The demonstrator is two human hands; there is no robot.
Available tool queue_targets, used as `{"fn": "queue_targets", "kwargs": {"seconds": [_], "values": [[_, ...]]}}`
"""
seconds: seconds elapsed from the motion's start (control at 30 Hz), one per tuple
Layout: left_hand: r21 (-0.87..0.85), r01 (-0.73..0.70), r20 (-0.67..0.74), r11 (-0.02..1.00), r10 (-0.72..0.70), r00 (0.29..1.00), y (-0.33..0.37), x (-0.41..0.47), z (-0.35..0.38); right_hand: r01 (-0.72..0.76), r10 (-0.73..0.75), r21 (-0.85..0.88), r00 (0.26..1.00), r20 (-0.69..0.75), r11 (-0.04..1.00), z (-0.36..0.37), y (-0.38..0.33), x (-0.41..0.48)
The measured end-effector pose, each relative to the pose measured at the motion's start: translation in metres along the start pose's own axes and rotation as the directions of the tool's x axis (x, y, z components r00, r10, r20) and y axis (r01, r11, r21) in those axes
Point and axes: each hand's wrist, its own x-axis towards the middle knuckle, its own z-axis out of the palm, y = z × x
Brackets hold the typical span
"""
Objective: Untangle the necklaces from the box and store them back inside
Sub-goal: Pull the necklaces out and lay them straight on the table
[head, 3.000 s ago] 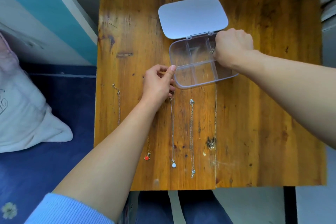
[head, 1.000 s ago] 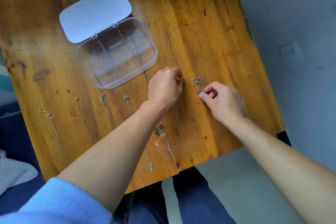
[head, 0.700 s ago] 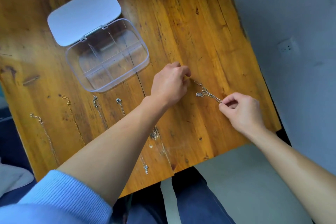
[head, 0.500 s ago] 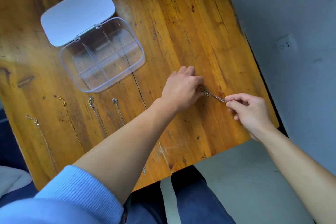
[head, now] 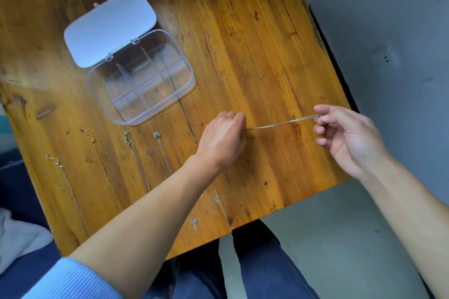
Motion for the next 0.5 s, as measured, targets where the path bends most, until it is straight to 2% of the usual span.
{"fn": "queue_targets", "kwargs": {"seconds": [0.13,0.2,0.23,0.3,0.4,0.43,0.47,0.5], "values": [[-0.144,0.158,-0.125,0.977,-0.176,0.976,-0.016,-0.020,-0.012,-0.005,0.005,-0.005,0.993,0.114,1.000,0.023,0.001,-0.009],[-0.384,0.264,-0.151,0.885,-0.342,0.927,-0.026,-0.033,-0.023,-0.004,0.001,0.018,0.991,0.135,1.000,0.033,0.001,-0.013],[-0.536,0.301,-0.113,0.789,-0.421,0.900,-0.031,-0.040,-0.030,-0.005,0.001,0.025,0.990,0.140,1.000,0.037,0.001,-0.014],[-0.800,0.310,0.019,0.514,-0.495,0.869,-0.040,-0.054,-0.043,-0.021,0.021,0.000,0.990,0.142,1.000,0.046,0.005,-0.016],[-0.959,0.254,0.171,0.124,-0.461,0.871,-0.053,-0.069,-0.057,-0.060,0.076,-0.117,0.988,0.137,0.991,0.061,0.020,-0.020],[-0.968,0.243,0.189,0.058,-0.467,0.864,-0.057,-0.072,-0.060,-0.072,0.094,-0.163,0.987,0.133,0.984,0.066,0.026,-0.022],[-0.971,0.235,0.180,0.050,-0.496,0.849,-0.061,-0.074,-0.061,-0.084,0.112,-0.204,0.985,0.131,0.975,0.070,0.032,-0.023],[-0.970,0.229,0.149,0.085,-0.537,0.830,-0.065,-0.075,-0.062,-0.095,0.128,-0.237,0.984,0.127,0.967,0.073,0.037,-0.025]]}}
